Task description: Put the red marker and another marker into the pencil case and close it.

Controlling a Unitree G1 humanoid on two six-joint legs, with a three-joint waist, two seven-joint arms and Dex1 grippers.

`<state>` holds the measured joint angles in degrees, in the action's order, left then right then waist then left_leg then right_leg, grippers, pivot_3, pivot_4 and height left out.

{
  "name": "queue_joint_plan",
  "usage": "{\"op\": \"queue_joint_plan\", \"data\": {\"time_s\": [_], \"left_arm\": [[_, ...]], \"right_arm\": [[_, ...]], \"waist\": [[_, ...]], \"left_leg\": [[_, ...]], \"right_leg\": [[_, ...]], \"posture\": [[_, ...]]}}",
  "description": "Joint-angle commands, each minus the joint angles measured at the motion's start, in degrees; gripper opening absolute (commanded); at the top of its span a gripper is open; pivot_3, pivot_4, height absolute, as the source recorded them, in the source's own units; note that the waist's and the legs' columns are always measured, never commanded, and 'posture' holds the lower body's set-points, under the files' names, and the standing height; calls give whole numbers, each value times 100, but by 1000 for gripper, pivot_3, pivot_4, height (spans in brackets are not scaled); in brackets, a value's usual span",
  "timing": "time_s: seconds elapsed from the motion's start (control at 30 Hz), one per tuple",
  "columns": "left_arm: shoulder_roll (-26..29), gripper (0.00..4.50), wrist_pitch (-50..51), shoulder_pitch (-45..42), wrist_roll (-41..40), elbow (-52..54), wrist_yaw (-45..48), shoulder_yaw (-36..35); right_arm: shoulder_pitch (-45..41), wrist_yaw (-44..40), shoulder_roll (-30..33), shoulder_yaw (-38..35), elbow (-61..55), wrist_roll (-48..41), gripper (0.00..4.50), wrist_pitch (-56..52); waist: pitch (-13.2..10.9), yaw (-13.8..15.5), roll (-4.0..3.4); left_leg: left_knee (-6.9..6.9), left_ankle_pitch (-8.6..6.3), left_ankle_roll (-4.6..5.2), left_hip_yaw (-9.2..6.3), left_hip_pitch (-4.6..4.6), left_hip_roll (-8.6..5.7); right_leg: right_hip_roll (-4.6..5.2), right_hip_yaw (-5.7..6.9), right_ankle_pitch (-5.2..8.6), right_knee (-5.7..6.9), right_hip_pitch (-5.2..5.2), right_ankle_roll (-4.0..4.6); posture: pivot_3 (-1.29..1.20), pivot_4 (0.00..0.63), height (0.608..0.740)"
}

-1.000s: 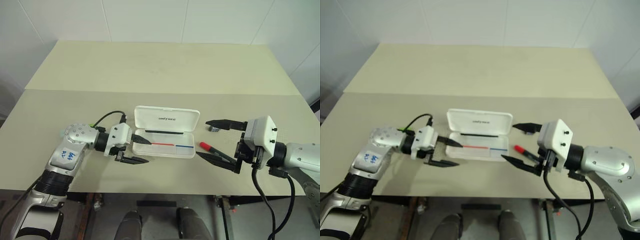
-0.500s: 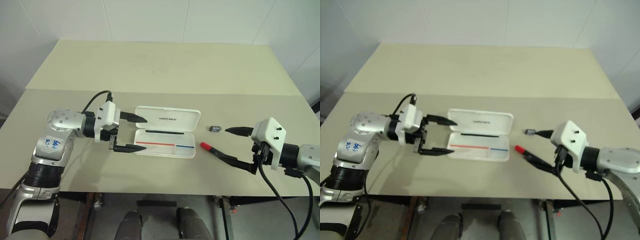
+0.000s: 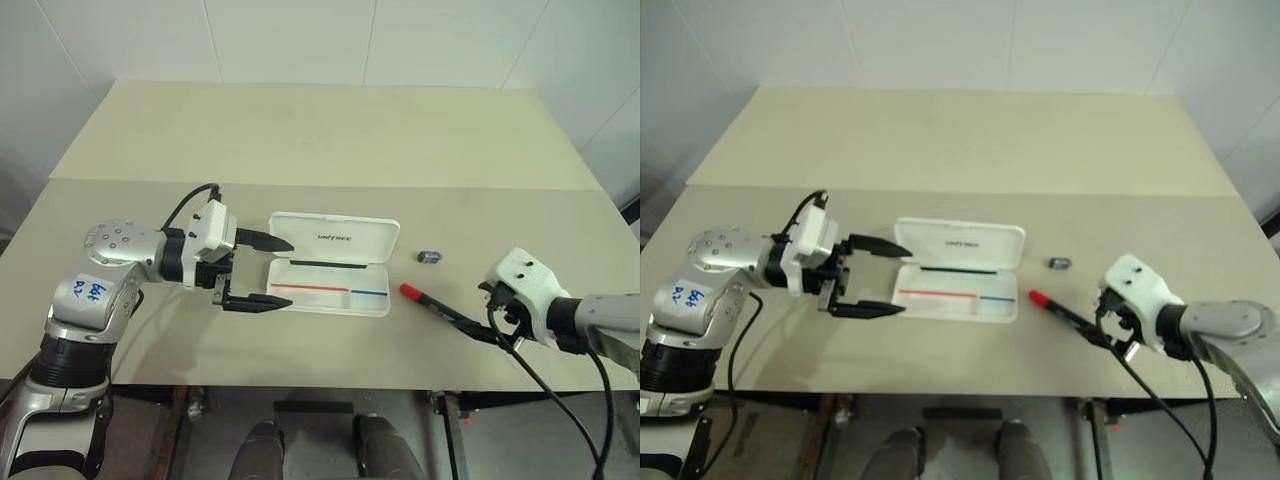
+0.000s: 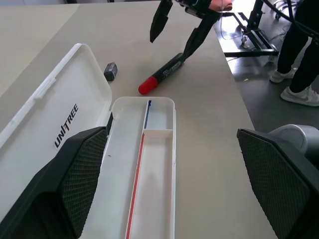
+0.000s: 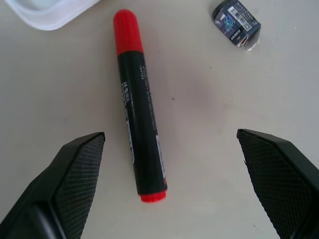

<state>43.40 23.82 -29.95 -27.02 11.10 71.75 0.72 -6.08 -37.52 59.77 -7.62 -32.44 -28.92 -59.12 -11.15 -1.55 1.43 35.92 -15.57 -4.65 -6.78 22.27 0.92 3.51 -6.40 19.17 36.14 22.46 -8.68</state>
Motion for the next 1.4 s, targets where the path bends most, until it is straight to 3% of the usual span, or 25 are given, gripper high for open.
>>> {"op": "queue_joint_plan", "data": {"time_s": [0.03, 0.37, 0.47, 0.73, 0.8, 1.2, 1.4], "left_arm": [[57, 4468, 44, 108, -114, 278, -106, -117], [93, 4468, 100, 216, -134, 388, -255, -177], [70, 4500, 106, 213, -144, 407, -291, -165], [59, 4500, 53, 146, -124, 334, -282, -125], [53, 4500, 48, 142, -123, 331, -277, -116], [35, 4500, -41, 177, -87, 261, -220, -72], [80, 4500, -213, 235, -11, 100, -98, -55]], "right_arm": [[-106, 174, -137, 79, -42, 56, 4500, -168], [-344, 539, -676, 357, -154, 12, 4500, -749], [-314, 646, -810, 495, -124, 99, 3908, -715], [-254, 709, -876, 813, -215, 245, 985, -663], [-230, 695, -854, 872, -288, 250, 575, -664], [-89, 677, -700, 517, -170, 439, 576, -384], [20, 299, -161, 24, -83, 463, 576, 45]], "waist": [[0, 1, 0], [-1, 2, -1], [-1, 1, -1], [0, -7, 0], [0, -5, 0], [0, -1, 0], [-1, 23, -1]], "left_leg": [[-3, 0, 0, 0, 0, 0], [-5, -1, 1, 0, 4, 0], [-5, -1, 1, 0, 4, 0], [9, 0, 0, 1, 0, 1], [13, 2, -1, 2, 0, 0], [12, 6, 2, 2, 0, 0], [9, 6, 3, 3, 5, -3]], "right_leg": [[0, 1, 0, -2, 0, 0], [1, 1, 0, -7, 2, 0], [1, 1, 0, -8, 1, 0], [-1, 1, -8, -6, -6, -1], [-1, 0, -16, -8, -8, 0], [0, 0, -22, -10, -8, -1], [3, -1, -23, -17, -6, -2]], "posture": [[0, 150, 740], [0, 150, 740], [0, 150, 740], [0, 150, 740], [0, 150, 740], [0, 150, 740], [0, 150, 740]]}}
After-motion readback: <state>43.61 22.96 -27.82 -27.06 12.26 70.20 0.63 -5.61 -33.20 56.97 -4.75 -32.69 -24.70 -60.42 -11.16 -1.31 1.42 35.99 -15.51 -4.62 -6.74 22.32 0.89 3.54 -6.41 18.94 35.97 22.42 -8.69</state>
